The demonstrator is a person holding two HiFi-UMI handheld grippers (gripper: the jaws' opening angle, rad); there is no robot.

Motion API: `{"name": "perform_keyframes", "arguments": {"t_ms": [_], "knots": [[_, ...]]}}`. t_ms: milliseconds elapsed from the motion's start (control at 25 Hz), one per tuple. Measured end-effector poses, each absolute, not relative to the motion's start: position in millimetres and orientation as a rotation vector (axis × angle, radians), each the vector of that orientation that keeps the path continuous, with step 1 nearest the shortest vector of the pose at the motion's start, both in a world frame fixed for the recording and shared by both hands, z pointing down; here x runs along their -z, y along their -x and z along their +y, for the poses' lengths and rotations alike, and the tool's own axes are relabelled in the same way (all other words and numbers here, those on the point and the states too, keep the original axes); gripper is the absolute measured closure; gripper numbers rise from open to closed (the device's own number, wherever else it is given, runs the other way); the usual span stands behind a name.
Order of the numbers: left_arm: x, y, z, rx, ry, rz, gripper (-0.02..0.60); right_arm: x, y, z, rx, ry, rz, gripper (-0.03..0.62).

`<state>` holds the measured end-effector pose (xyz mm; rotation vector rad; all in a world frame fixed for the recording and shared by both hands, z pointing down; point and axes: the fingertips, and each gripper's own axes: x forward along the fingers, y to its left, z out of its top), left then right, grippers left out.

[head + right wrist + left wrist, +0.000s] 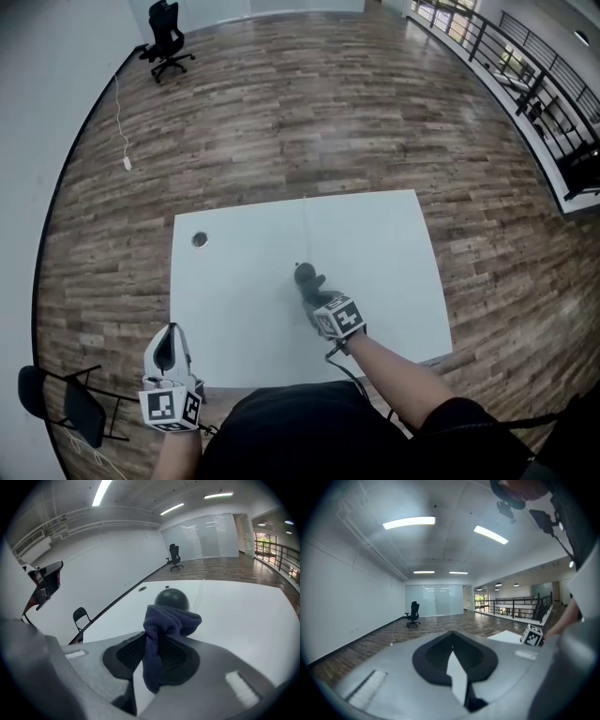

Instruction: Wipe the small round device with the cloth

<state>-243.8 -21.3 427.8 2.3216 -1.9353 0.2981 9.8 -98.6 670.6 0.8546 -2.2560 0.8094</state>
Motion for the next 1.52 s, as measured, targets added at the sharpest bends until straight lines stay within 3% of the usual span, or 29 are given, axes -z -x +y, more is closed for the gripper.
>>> {"name": "perform_keyframes", "arguments": {"t_ms": [320, 680, 920, 1320, 1520], "knots": [[-428, 236, -26, -0.278, -2.341, -1.911, 0.574, -628, 1, -95, -0.760, -0.858, -2.409, 0.514], [-434, 216, -47, -0.223, -2.401, -1.832, 0.574, -531, -54, -162, -0.256, -1.208, -2.388, 0.514], [-450, 221, -47, -0.181, -2.371, -1.779, 0.574, -531, -94, -174, 0.090, -1.328, -2.058, 0.514], [-488, 232, -57, -0.122, -2.330, -1.636, 0.574, -522, -112, -165, 0.194, -1.407, -1.825, 0.514], [-488, 220, -64, -0.125, -2.383, -1.541, 0.574, -548, -84, -154, 0.130, -1.219, -1.855, 0.514]]}}
